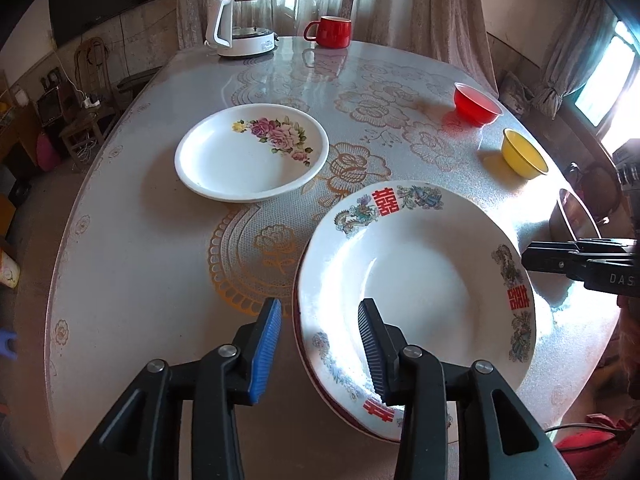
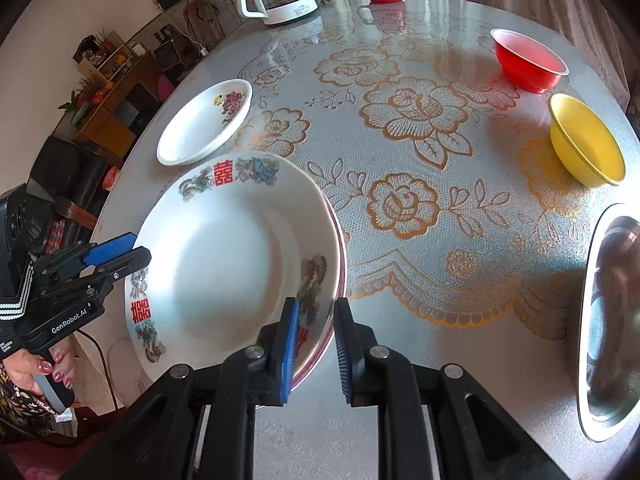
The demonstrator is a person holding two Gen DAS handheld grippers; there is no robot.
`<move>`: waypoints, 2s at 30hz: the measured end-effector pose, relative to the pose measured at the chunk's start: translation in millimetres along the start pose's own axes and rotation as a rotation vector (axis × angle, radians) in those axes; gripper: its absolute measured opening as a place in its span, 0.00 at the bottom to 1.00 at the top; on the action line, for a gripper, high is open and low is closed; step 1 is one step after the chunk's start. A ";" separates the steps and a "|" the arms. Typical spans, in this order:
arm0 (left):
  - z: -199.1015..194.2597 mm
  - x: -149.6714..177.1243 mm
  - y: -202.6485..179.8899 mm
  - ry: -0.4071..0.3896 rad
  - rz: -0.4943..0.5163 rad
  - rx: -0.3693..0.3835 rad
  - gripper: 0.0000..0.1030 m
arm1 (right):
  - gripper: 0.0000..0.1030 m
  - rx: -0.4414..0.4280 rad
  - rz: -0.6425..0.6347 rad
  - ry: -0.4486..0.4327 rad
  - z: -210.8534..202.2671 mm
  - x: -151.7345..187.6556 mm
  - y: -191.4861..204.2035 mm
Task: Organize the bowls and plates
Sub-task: 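Open both grippers and withdraw from the stacked plates, then move both grippers toward the small rose-patterned plate, then close both grippers on the rose-patterned plate's rim and lift it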
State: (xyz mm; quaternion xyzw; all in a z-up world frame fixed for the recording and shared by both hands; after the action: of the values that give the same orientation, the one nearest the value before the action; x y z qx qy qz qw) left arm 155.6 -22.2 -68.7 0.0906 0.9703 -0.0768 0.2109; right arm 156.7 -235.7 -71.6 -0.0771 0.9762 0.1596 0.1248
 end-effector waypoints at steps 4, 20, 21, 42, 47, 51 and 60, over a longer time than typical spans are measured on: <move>-4.3 -13.0 18.9 -0.019 -0.054 -0.011 0.52 | 0.25 0.015 0.003 -0.033 -8.6 -19.5 -1.0; 4.8 -48.9 96.2 -0.029 -0.339 -0.036 0.83 | 0.36 -0.007 -0.054 -0.027 12.5 -84.7 32.0; 6.7 -51.6 99.5 -0.026 -0.353 -0.038 0.84 | 0.36 -0.008 -0.063 -0.032 13.5 -89.7 35.7; 59.8 -111.7 135.0 0.006 -0.409 -0.045 0.85 | 0.38 -0.082 -0.019 0.051 91.0 -193.3 66.7; 69.5 -114.4 136.6 0.024 -0.396 -0.042 0.85 | 0.38 -0.092 -0.011 0.068 105.8 -203.8 69.5; 72.8 -114.4 137.9 0.031 -0.400 -0.038 0.85 | 0.38 -0.077 -0.028 0.072 112.6 -207.4 73.5; 73.8 -116.3 138.1 0.023 -0.403 -0.024 0.84 | 0.38 -0.062 -0.049 0.079 120.5 -209.8 80.5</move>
State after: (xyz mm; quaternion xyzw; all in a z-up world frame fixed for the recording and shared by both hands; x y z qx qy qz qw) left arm 317.6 81.5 -101.2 -0.1072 0.9720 -0.1049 0.1810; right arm 368.5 -97.2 -102.4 -0.1111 0.9727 0.1837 0.0877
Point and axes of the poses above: each gripper's, at about its wrist camera, not at the fingertips, and z roughly the way its jaws point, y to its left, x to its underside, the point moved 3 cm from there along z, roughly the way its jaws point, and after that the axes turned 5 degrees about y, right-handed, at the moved point
